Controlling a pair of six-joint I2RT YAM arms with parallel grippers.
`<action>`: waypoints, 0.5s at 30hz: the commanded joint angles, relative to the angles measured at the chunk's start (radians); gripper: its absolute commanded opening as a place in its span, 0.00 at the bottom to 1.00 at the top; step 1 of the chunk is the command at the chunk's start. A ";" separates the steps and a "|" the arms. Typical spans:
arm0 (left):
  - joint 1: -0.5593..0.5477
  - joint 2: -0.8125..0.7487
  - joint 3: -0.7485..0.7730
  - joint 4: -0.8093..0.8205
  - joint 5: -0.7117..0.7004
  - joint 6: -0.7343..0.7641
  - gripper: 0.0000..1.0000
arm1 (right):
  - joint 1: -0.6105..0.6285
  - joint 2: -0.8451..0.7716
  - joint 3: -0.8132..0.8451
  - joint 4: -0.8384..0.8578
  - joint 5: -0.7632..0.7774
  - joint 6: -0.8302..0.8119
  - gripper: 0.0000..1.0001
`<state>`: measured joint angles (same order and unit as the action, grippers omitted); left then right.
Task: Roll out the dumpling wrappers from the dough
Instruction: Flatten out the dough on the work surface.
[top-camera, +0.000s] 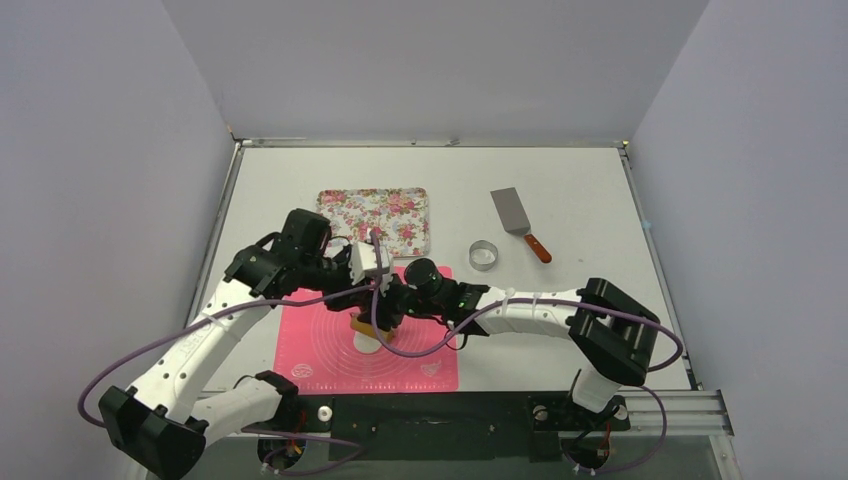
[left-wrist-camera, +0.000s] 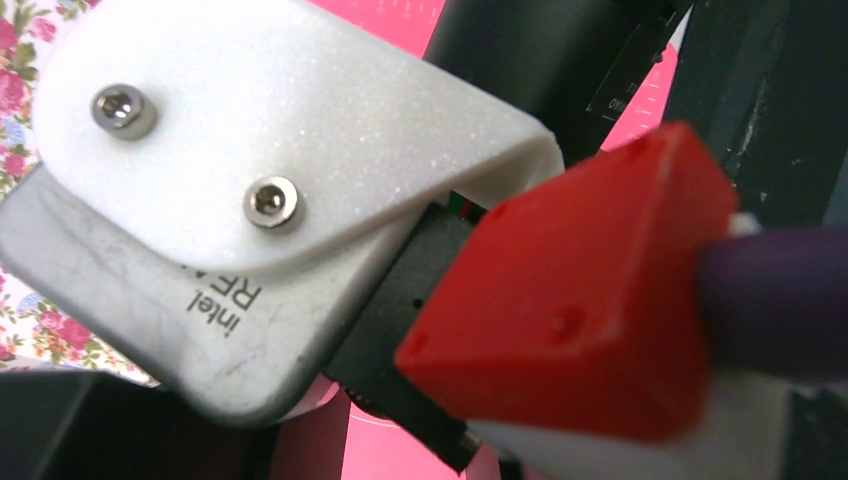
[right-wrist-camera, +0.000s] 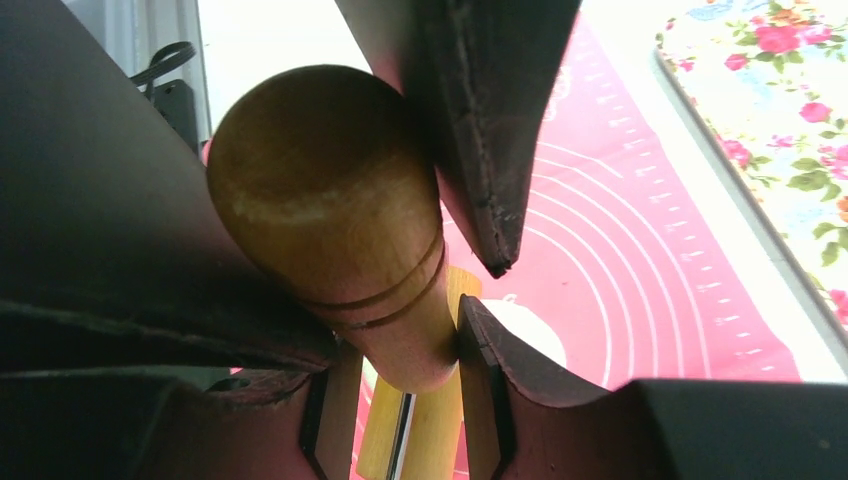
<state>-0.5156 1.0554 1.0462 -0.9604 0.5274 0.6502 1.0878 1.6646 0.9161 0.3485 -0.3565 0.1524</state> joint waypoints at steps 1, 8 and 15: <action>-0.084 0.035 0.029 0.074 0.090 0.043 0.00 | -0.059 0.009 0.098 -0.085 0.157 0.064 0.00; -0.083 0.084 -0.027 0.174 0.041 0.049 0.00 | -0.119 0.095 0.069 0.058 0.135 0.062 0.00; -0.080 0.137 -0.072 0.189 0.058 0.059 0.00 | -0.121 0.169 0.073 0.073 0.099 0.090 0.00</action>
<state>-0.5102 1.1557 1.0012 -0.7834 0.4389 0.6502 0.9775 1.7748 0.9257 0.4465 -0.4225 0.0731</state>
